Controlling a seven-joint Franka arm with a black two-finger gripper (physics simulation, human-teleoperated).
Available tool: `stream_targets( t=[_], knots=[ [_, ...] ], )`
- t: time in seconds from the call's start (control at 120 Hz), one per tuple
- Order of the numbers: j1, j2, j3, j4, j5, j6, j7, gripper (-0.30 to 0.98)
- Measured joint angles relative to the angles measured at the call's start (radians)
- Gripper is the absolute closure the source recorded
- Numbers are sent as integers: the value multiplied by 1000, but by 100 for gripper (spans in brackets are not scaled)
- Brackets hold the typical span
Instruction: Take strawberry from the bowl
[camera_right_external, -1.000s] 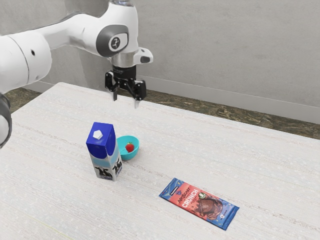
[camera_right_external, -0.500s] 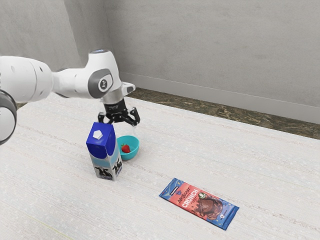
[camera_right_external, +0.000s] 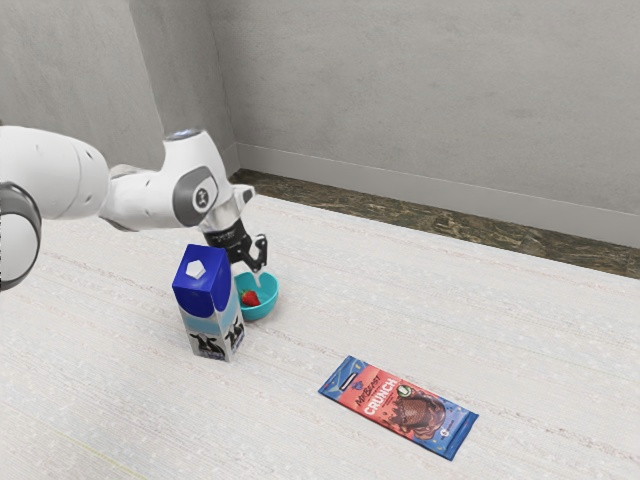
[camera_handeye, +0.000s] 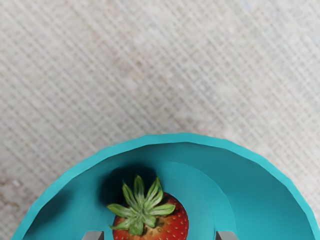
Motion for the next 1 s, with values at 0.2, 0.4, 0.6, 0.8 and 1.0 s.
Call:
stream_targets(
  t=[0.2, 0.4, 0.6, 0.8, 1.0],
  knots=[
    [0, 47, 5, 0, -27, 44, -42, 41],
    [-4, 68, 6, 2, -47, 77, -68, 24],
    [-12, 75, 12, 1, -88, 90, -56, 3],
    [-14, 67, 20, -2, -118, 85, -14, 11],
    [-20, 54, 32, -3, -81, 27, -17, 41]
  ],
)
